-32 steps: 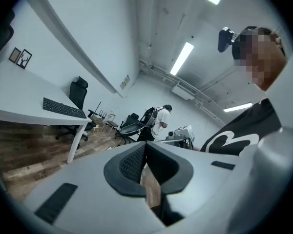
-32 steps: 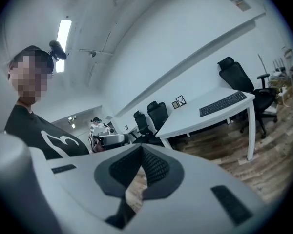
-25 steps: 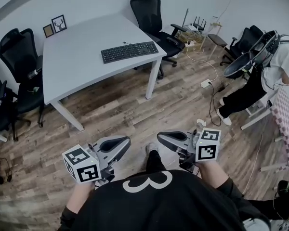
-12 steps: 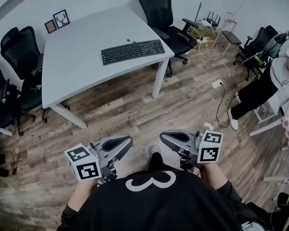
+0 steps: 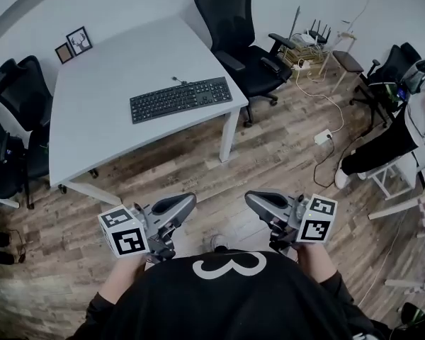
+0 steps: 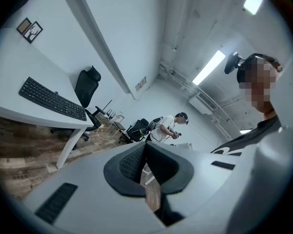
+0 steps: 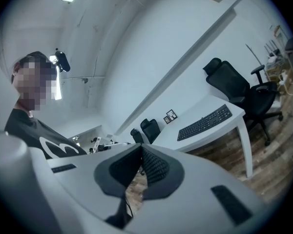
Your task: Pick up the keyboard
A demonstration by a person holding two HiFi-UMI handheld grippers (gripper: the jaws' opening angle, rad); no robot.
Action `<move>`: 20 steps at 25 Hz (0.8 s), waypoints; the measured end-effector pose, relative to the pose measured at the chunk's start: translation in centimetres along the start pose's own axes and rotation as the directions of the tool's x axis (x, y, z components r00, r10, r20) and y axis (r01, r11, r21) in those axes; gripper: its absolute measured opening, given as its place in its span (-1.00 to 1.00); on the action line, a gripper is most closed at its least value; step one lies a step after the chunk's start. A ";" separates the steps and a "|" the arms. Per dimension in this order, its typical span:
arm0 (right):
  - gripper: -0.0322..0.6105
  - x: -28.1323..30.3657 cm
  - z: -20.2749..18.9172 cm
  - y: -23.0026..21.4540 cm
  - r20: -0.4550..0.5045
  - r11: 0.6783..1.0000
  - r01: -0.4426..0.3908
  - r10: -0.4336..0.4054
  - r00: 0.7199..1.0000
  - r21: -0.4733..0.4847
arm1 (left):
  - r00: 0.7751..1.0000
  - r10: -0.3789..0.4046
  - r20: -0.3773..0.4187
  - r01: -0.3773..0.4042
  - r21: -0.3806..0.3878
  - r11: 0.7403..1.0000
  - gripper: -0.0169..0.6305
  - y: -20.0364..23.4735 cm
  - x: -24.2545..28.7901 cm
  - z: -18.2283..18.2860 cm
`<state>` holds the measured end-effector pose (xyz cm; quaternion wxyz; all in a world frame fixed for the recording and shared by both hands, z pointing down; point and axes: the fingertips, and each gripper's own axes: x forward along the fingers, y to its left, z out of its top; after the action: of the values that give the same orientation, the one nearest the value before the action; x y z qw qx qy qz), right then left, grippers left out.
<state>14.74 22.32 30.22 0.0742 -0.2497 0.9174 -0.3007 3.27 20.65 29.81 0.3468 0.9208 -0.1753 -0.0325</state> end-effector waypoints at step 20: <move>-0.87 0.8 5.3 -9.0 -0.031 1.000 -0.010 0.010 0.999 0.022 | 0.992 0.116 0.043 -0.112 -0.072 0.991 -0.91 7.4 5.4 4.4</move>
<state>19.26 12.90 31.28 0.0642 -0.2397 0.9164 -0.3141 5.34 10.87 31.59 0.3757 0.8957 -0.2344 -0.0405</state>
